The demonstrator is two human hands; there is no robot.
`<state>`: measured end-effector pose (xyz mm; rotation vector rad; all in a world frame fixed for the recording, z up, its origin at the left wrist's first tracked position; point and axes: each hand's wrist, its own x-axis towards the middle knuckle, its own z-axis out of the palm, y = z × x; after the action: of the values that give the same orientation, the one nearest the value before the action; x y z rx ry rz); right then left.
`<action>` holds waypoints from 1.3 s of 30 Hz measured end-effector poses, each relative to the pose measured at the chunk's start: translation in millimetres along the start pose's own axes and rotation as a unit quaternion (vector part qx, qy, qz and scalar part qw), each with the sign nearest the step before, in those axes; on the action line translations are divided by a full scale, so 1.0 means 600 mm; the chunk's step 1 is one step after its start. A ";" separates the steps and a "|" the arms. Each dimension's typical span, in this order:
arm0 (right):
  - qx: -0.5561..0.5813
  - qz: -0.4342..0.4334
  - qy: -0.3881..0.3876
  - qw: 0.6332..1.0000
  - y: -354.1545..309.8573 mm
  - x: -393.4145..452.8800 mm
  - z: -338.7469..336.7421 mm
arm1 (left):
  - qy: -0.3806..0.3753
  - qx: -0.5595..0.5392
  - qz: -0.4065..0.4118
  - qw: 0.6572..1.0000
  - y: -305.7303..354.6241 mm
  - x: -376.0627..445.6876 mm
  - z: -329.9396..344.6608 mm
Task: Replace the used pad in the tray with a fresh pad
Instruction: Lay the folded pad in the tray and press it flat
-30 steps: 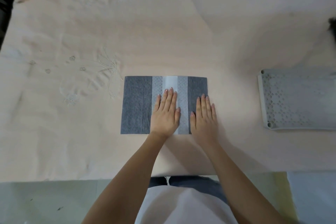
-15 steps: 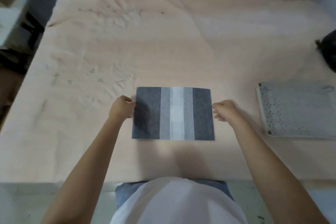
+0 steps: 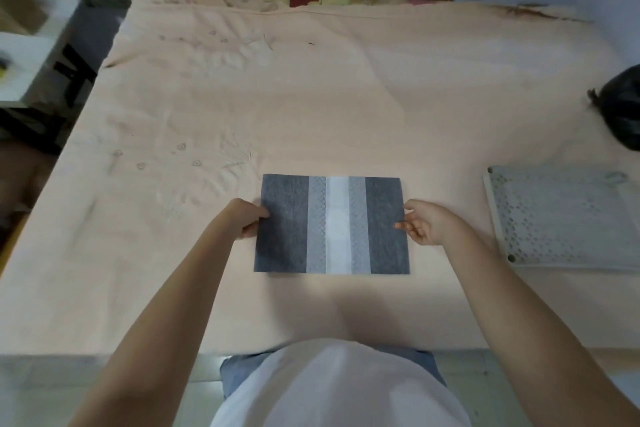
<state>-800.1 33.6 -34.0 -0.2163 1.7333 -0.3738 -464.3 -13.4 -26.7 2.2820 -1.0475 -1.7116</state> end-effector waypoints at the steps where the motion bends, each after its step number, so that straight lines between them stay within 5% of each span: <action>1: 0.010 0.003 -0.009 1.000 0.001 0.000 -0.001 | -0.005 0.000 -0.012 1.000 0.000 -0.001 -0.001; 14: 0.110 -0.029 -0.080 0.990 0.011 -0.022 -0.006 | -0.116 -0.177 -0.059 0.976 -0.015 -0.013 -0.027; 26: 0.191 -0.219 -0.116 0.950 -0.013 -0.066 -0.016 | -0.109 -0.306 0.125 0.937 0.009 -0.033 -0.067; 30: 0.167 -0.299 -0.078 0.936 -0.005 -0.069 -0.019 | -0.090 -0.259 0.183 0.944 -0.005 -0.026 -0.075; 39: 0.087 -0.192 -0.053 0.976 0.080 -0.010 0.026 | -0.079 -0.233 0.140 0.959 -0.099 0.013 -0.020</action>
<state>-780.8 78.5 -48.3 -0.4384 1.5399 -0.7801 -425.4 23.4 -56.0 1.6504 -0.8282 -1.8050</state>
